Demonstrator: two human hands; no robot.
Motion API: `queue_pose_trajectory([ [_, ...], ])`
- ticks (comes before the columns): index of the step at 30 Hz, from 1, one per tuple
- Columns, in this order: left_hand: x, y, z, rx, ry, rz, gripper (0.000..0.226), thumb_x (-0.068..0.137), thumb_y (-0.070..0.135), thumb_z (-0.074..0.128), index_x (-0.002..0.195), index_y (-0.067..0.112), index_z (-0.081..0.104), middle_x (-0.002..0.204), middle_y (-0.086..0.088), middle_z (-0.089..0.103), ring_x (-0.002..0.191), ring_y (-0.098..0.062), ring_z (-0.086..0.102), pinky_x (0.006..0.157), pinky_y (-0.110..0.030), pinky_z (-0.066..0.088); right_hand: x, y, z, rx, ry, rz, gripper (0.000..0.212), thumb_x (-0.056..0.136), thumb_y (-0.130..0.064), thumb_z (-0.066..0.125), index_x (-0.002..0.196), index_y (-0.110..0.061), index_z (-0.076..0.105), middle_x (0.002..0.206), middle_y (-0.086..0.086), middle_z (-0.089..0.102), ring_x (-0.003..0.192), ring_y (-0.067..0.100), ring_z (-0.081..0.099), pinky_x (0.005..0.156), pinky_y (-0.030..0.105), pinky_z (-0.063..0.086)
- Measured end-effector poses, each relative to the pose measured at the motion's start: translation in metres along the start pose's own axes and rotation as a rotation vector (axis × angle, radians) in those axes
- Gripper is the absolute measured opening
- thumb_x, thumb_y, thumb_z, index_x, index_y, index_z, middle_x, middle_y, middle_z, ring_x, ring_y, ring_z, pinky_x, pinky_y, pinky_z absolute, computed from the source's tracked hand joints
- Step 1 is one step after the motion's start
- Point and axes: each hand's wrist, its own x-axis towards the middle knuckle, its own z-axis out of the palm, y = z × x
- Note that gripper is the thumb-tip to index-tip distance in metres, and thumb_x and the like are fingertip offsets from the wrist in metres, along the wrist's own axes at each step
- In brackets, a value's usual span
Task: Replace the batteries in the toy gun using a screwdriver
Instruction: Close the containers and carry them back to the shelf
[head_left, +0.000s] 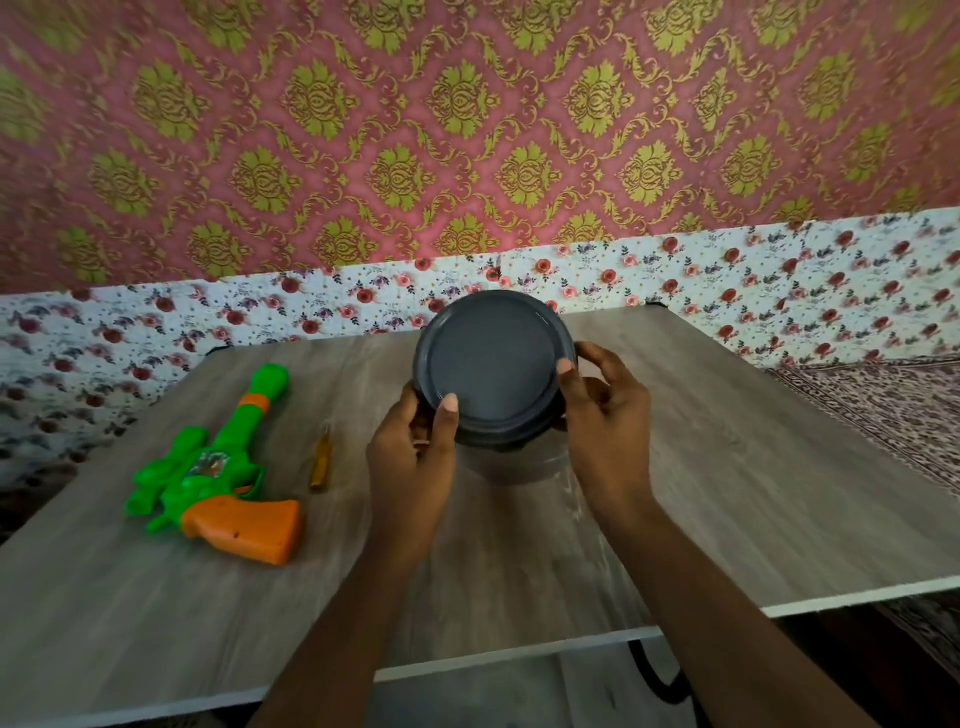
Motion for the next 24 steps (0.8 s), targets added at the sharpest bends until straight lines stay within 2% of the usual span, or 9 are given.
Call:
queue_pose_trajectory([
  [2,0.01,0.002,0.006,0.115,0.01,-0.006,0.018,0.1,0.035,0.061,0.109,0.023,0.071,0.087,0.008,0.074,0.081,-0.003,0.069,0.068,-0.022,0.052,0.009,0.008,0.001,-0.262,0.026,-0.064,0.042,0.097,-0.045,0.064,0.129,-0.017,0.065,0.083,0.0,0.073,0.079,0.016,0.07,0.07,0.027,0.055],
  [6,0.026,0.009,0.02,0.269,-0.002,-0.111,0.031,0.098,0.034,0.062,0.076,0.012,0.066,0.067,0.002,0.066,0.063,-0.011,0.062,0.056,-0.024,0.04,0.03,0.026,0.006,-0.513,0.047,-0.02,0.054,0.09,-0.066,0.053,0.1,-0.015,0.069,0.096,0.01,0.068,0.094,0.031,0.065,0.082,0.042,0.056],
  [9,0.03,0.01,0.028,0.282,-0.011,-0.203,0.043,0.096,0.031,0.063,0.058,0.012,0.054,0.055,-0.001,0.056,0.05,-0.013,0.052,0.053,-0.025,0.034,0.036,0.032,0.007,-0.589,0.03,0.1,0.049,0.093,-0.055,0.063,0.11,-0.009,0.069,0.127,0.013,0.056,0.126,0.033,0.047,0.102,0.048,0.045],
  [11,0.029,0.007,0.032,0.272,-0.007,-0.245,0.047,0.094,0.029,0.065,0.052,0.013,0.049,0.052,-0.004,0.051,0.05,-0.016,0.048,0.053,-0.025,0.031,0.036,0.034,0.004,-0.565,0.041,0.137,0.044,0.092,-0.049,0.068,0.104,-0.007,0.068,0.127,0.011,0.055,0.124,0.024,0.04,0.096,0.036,0.04],
  [17,0.027,-0.003,0.033,0.244,-0.02,-0.327,0.042,0.089,0.032,0.068,0.058,0.01,0.048,0.087,-0.028,0.052,0.055,-0.016,0.045,0.044,-0.009,0.037,0.035,0.044,0.002,-0.446,0.035,0.206,0.045,0.09,-0.05,0.07,0.109,-0.011,0.062,0.098,0.001,0.063,0.094,0.019,0.061,0.076,0.034,0.049],
  [18,0.028,-0.005,0.033,0.227,-0.018,-0.341,0.042,0.086,0.036,0.068,0.058,0.01,0.05,0.088,-0.029,0.055,0.057,-0.019,0.049,0.044,-0.012,0.038,0.036,0.044,0.002,-0.426,0.032,0.221,0.044,0.09,-0.049,0.07,0.11,-0.011,0.061,0.096,0.0,0.064,0.088,0.016,0.061,0.072,0.031,0.048],
  [20,0.03,-0.006,0.031,0.193,-0.014,-0.38,0.043,0.078,0.045,0.067,0.061,0.007,0.057,0.086,-0.027,0.063,0.068,-0.03,0.06,0.056,-0.038,0.057,0.038,0.043,0.001,-0.34,0.024,0.283,0.04,0.09,-0.042,0.072,0.114,-0.012,0.062,0.091,-0.003,0.062,0.079,0.009,0.058,0.066,0.028,0.045],
  [22,0.03,-0.001,0.029,0.144,-0.034,-0.438,0.038,0.081,0.034,0.069,0.076,-0.004,0.066,0.085,-0.031,0.066,0.073,-0.036,0.066,0.067,-0.055,0.061,0.04,0.047,-0.003,-0.245,0.001,0.342,0.033,0.09,-0.032,0.07,0.118,-0.015,0.062,0.09,-0.006,0.062,0.077,0.004,0.057,0.06,0.023,0.043],
  [24,0.029,0.001,0.028,0.098,-0.063,-0.496,0.03,0.085,0.02,0.069,0.091,-0.01,0.066,0.086,-0.028,0.069,0.066,-0.027,0.062,0.071,-0.053,0.06,0.04,0.049,-0.006,-0.203,-0.037,0.345,0.032,0.091,-0.024,0.068,0.12,-0.015,0.062,0.09,-0.008,0.062,0.077,0.002,0.057,0.058,0.021,0.041],
])
